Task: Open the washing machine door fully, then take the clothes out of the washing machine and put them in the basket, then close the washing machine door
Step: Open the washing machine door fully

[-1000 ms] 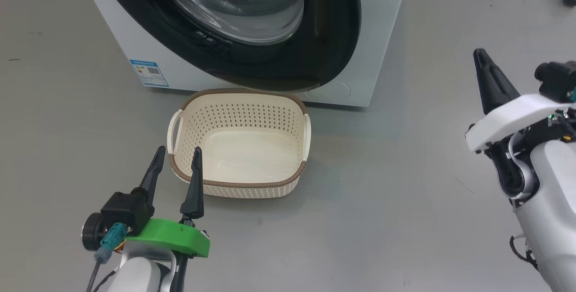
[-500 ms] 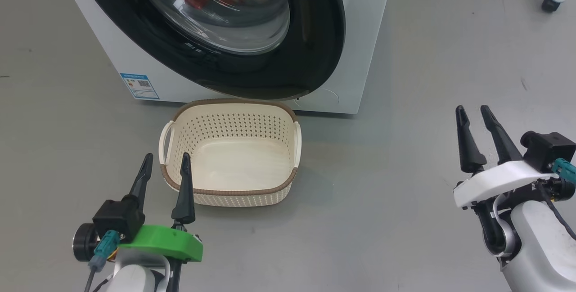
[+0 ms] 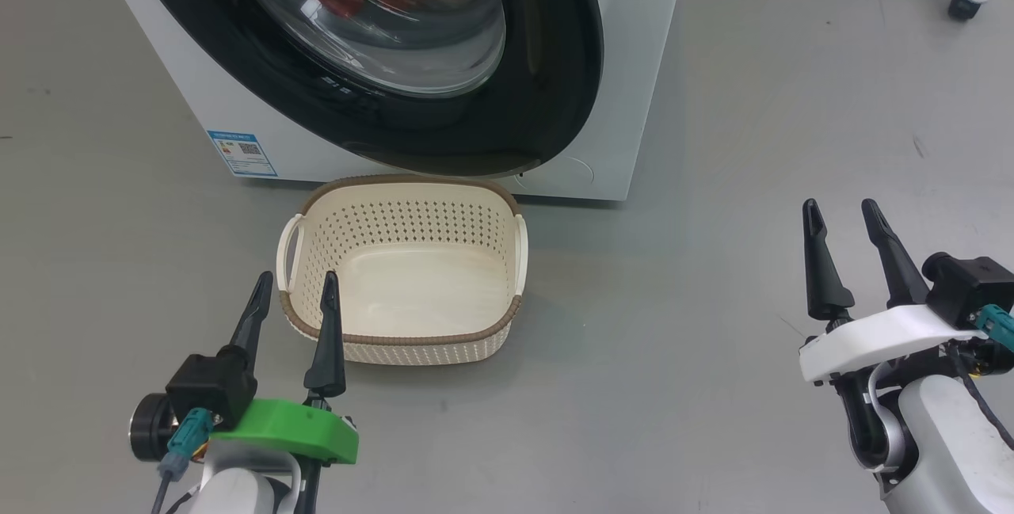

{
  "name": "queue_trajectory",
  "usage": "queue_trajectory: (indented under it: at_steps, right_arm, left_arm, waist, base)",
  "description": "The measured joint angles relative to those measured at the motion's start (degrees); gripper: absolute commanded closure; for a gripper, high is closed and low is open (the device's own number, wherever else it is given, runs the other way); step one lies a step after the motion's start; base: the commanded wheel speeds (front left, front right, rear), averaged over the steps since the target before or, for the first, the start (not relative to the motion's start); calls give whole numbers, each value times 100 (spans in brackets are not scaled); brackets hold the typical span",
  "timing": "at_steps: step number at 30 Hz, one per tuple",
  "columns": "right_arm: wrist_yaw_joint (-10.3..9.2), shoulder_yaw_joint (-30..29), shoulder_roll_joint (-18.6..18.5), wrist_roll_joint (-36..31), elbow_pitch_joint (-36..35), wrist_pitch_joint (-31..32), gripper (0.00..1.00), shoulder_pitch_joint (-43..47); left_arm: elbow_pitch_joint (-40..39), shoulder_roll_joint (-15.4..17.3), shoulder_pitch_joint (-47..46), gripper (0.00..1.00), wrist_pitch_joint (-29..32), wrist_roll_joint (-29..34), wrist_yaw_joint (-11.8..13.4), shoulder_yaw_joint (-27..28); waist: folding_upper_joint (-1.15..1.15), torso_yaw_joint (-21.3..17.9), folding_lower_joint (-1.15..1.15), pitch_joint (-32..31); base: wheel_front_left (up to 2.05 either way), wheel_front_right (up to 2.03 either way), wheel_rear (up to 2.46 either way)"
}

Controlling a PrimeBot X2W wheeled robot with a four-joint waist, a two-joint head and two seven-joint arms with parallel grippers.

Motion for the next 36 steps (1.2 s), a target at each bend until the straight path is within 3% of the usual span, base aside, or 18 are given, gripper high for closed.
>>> queue_trajectory:
  at_steps: [36]
  right_arm:
    - [-112, -47, -80, -67, -614, -7, 0, 344]
  left_arm:
    - [-45, 1, 118, 0, 0, 38, -34, -122]
  waist:
    - [0, 46, 0, 119]
  base:
    - [0, 0, 0]
